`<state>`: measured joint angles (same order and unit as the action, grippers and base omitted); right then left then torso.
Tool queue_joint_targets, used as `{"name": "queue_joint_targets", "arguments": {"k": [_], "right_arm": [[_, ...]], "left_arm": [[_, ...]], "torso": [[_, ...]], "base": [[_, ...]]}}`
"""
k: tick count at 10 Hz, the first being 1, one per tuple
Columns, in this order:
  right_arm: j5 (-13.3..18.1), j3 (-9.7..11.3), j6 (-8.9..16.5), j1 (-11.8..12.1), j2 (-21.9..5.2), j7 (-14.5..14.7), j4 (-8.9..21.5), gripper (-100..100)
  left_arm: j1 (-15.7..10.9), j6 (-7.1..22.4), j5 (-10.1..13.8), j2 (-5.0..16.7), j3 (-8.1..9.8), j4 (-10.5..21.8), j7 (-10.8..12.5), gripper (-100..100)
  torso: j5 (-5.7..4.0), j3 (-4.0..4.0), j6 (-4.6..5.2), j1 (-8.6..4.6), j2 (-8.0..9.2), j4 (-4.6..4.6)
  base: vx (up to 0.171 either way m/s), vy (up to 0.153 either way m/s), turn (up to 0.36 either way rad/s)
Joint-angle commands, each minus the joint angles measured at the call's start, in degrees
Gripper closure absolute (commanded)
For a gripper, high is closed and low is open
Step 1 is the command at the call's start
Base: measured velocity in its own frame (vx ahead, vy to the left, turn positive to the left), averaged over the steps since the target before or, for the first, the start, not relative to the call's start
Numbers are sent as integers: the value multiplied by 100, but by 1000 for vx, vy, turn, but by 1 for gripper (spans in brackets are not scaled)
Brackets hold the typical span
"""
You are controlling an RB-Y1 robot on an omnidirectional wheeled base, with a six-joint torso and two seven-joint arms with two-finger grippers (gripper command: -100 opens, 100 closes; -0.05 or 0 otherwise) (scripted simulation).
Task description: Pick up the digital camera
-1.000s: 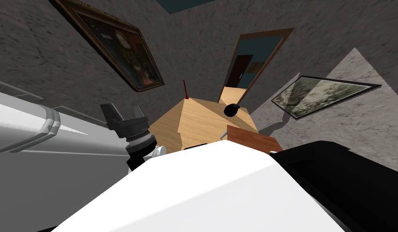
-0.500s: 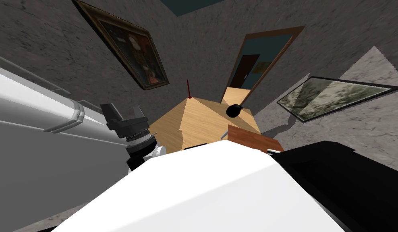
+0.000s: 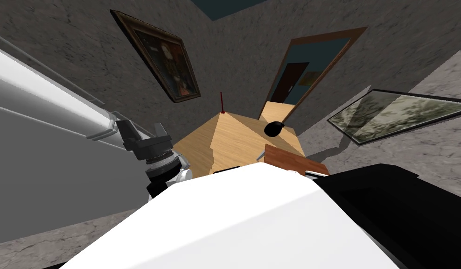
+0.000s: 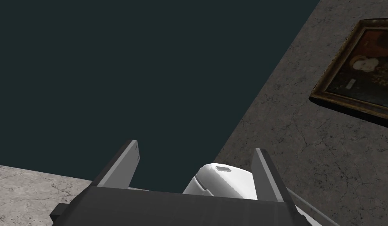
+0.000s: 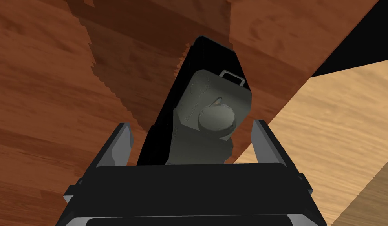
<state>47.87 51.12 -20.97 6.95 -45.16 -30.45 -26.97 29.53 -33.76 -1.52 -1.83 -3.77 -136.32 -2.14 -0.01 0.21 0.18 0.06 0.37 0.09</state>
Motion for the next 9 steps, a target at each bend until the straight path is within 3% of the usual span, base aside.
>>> {"name": "queue_joint_targets", "arguments": {"k": [1, 2, 3, 4, 8, 9], "right_arm": [[104, 119, 100, -26, -48, -286, -149, -100], [104, 119, 100, -26, -48, -430, -149, -100], [92, 98, 76, -31, -30, -302, -110, -100], [94, 100, 82, -30, -31, -336, -112, 100], [88, 94, 80, -33, -32, -341, -113, 100], [88, 94, 80, -34, -32, -340, -114, 0]], "left_arm": [[0, 0, 0, 0, 0, 0, 0, 0], [1, 0, 0, 0, 1, 0, 0, 0], [2, 0, 0, 0, 1, 0, 0, 0], [2, 0, 0, 0, 1, 0, 0, 0], [2, 0, 0, 0, 1, -1, 0, 0], [2, 0, 0, 0, 1, -1, 0, 0]], "torso": [[0, 0, 0, 0, 0, 0], [0, -1, 6, -5, -3, 0], [-1, -11, 6, -6, -21, -4], [-1, -19, 5, -5, -35, -7], [-3, -28, 3, -6, -47, -14], [-4, -28, 4, -7, -47, -14]], "base": [[-119, -8, 100], [-46, -8, -25], [-13, -1, -9], [0, 0, 0], [0, 0, 0], [0, 0, 0]]}}
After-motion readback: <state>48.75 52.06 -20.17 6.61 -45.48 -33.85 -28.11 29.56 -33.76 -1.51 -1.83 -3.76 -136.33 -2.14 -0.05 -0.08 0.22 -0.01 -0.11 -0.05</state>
